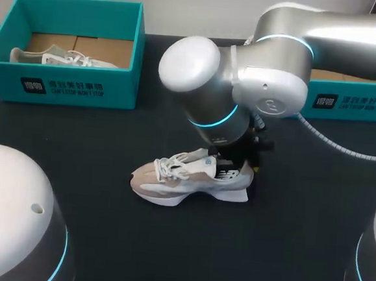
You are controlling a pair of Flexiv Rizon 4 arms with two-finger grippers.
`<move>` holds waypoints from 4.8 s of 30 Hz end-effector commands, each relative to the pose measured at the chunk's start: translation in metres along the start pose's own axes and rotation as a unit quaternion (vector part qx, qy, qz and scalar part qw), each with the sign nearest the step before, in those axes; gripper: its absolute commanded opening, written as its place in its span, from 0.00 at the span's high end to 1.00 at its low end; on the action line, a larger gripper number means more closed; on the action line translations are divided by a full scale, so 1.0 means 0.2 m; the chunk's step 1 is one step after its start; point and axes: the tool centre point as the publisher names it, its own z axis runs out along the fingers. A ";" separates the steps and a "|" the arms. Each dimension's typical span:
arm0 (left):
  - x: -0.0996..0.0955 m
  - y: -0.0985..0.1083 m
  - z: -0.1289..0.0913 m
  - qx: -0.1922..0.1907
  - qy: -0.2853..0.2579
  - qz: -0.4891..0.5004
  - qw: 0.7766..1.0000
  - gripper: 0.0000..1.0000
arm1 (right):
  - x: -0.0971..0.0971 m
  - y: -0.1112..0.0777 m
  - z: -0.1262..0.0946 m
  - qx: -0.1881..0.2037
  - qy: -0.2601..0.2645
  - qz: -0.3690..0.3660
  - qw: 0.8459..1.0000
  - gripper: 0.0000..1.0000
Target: Take the shoe out of the shoebox, open the shoe tongue, remove and reinsert the insole, then place the shoe into the shoebox
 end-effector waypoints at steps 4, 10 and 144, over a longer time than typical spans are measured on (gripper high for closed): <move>0.00 0.00 0.00 0.000 0.001 0.000 1.000 0.00 | -0.05 -0.06 -0.14 -0.017 -0.001 0.084 0.996 0.00; 0.00 0.00 0.00 0.000 0.001 0.000 1.000 0.00 | -0.15 -0.05 -0.34 -0.042 0.036 0.056 0.997 0.00; 0.00 0.00 0.00 0.000 0.001 0.000 1.000 0.00 | -0.41 -0.01 0.00 -0.452 0.515 -0.511 0.520 0.00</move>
